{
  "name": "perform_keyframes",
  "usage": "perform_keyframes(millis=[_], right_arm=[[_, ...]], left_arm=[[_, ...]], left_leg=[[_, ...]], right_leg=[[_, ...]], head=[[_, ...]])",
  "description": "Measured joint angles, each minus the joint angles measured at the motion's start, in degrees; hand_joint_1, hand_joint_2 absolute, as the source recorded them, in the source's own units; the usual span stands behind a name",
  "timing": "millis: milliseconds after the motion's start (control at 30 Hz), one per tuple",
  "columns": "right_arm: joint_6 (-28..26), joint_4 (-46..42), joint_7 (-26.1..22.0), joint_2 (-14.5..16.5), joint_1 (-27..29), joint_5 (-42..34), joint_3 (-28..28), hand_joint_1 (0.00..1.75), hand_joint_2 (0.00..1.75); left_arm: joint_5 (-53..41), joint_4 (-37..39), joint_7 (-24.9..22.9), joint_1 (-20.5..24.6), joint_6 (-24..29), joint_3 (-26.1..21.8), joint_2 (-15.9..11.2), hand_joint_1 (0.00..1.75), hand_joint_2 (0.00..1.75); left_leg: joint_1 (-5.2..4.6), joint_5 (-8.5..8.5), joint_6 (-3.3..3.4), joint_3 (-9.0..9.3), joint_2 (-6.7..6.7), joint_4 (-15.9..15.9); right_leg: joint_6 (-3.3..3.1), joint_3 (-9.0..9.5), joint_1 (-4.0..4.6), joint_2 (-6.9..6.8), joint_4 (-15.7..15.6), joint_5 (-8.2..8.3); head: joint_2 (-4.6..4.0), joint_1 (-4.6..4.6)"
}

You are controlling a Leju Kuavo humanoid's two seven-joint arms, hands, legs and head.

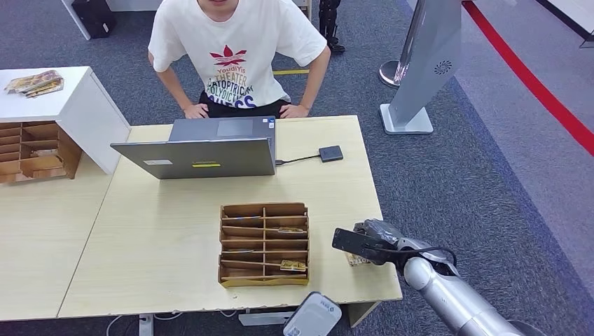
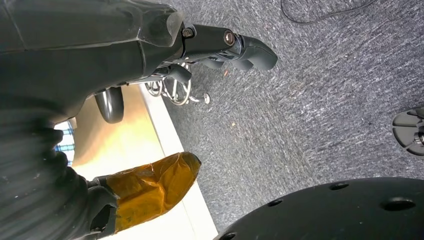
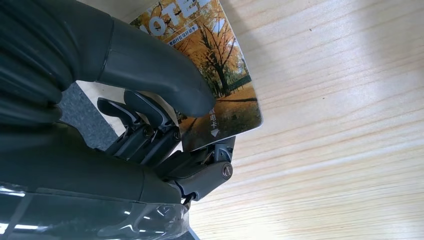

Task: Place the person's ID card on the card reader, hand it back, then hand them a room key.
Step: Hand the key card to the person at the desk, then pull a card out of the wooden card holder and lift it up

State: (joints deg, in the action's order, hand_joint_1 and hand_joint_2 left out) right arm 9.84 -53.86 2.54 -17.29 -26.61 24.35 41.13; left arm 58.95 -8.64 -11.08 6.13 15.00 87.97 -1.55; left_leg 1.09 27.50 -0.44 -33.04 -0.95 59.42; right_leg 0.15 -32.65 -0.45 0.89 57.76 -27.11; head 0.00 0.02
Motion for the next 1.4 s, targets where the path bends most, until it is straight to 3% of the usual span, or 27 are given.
perform_keyframes(millis=[500,767,967,1133,1400], right_arm=[[-0.48,0.0,-0.09,-0.02,0.06,-0.16,0.07,1.75,1.75],[-12.62,-3.89,-0.62,2.28,4.57,1.26,-4.08,1.75,1.75],[-14.06,-6.22,-0.83,3.54,6.4,1.44,-6.46,1.75,1.75],[-20.06,-9.76,-3.19,5.57,8.9,1.84,-10.61,1.75,1.75],[-20.46,-12.81,-3.26,7.03,10.79,2.08,-13.27,1.75,1.75]], left_arm=[[0.17,-0.01,0.0,0.0,0.01,0.0,-0.13,0.0,1.75],[1.48,0.0,0.0,-0.02,0.19,0.0,-0.11,0.0,1.75],[1.67,-0.01,0.0,-0.04,0.27,0.0,-0.11,0.0,1.75],[2.23,0.01,0.0,-0.04,0.39,0.0,-0.11,0.0,1.75],[2.36,0.0,0.0,-0.04,0.4,0.0,-0.11,0.0,1.75]], left_leg=[[0.0,0.0,0.0,0.0,0.0,0.0],[0.0,-0.01,0.0,-0.21,-0.03,0.0],[0.0,-0.01,0.0,-0.37,-0.07,0.0],[0.0,-0.01,0.0,-0.45,-0.06,0.0],[0.0,-0.01,0.0,-0.51,-0.05,0.0]], right_leg=[[0.0,0.01,0.0,0.0,0.0,0.0],[0.0,-0.17,0.0,-0.03,0.02,0.0],[0.0,-0.31,0.0,-0.07,0.02,0.0],[0.0,-0.4,0.0,-0.05,0.02,0.0],[0.0,-0.47,0.0,-0.05,0.02,-0.01]], head=[[0.0,0.0],[0.0,0.0],[0.0,0.0],[0.0,0.0],[0.0,0.0]])
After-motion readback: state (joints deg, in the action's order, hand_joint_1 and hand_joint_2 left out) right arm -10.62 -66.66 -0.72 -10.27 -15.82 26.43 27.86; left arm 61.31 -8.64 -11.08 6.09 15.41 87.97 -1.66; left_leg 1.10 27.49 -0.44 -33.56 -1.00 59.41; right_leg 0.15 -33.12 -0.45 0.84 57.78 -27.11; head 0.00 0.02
